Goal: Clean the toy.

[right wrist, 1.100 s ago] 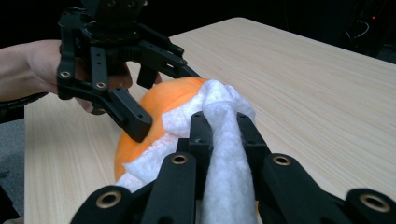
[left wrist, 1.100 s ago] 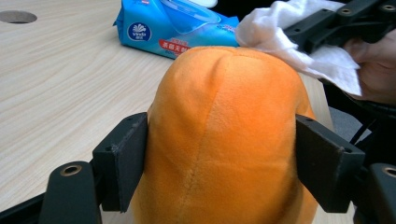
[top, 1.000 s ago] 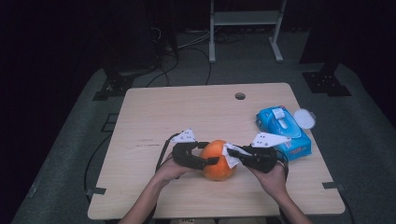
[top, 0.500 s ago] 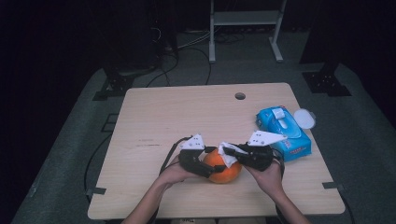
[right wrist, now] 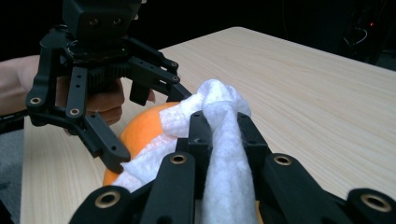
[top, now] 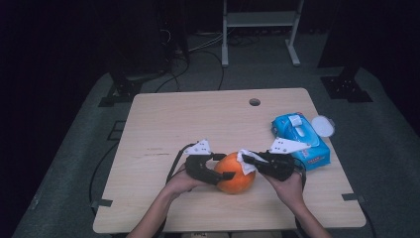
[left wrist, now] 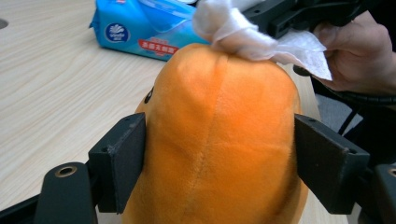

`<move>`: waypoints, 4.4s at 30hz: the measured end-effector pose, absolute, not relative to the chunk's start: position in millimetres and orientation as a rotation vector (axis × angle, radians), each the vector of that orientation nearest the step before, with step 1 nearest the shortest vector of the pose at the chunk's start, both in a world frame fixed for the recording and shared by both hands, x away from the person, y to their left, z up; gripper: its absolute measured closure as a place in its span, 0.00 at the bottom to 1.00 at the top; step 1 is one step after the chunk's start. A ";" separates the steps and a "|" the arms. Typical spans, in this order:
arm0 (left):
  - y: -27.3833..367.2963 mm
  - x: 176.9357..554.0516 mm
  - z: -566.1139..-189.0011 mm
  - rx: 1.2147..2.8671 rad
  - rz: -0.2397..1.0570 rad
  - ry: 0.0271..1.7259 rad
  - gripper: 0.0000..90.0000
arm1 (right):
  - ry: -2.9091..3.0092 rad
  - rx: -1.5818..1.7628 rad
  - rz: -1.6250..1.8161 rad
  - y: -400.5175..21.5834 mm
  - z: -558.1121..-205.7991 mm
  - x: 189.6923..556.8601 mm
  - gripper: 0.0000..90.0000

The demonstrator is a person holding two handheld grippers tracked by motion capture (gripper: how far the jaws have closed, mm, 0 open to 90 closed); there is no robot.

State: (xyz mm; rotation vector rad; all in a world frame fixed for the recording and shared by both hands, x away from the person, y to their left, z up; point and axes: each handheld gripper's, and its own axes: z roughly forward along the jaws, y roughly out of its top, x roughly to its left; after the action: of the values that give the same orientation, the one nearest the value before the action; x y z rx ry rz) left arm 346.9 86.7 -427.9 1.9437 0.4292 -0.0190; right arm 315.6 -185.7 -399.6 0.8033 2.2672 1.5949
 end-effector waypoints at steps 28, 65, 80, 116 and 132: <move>89.2 349.5 -426.8 1.901 0.025 0.546 0.24 | 2.287 0.759 1.591 -176.9 -395.3 307.2 0.87; 81.0 341.2 -428.3 1.958 0.000 0.402 0.25 | 2.290 0.900 1.553 -207.6 -399.7 321.8 0.87; 82.2 346.5 -431.8 1.912 -0.016 0.453 0.23 | 2.315 0.739 1.487 -178.6 -386.7 306.2 0.87; 93.2 338.1 -389.4 1.864 0.157 0.183 0.42 | 2.165 0.825 1.669 -204.8 -367.6 309.8 0.88; 88.6 343.6 -404.4 1.965 0.144 0.224 0.42 | 2.339 0.979 1.536 -203.3 -399.7 324.4 0.88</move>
State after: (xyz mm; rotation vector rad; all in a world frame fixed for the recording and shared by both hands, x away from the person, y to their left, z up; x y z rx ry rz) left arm 343.6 88.6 -404.4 1.9653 0.2237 0.1437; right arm 324.4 -203.3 -399.7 0.9790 2.3386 1.5361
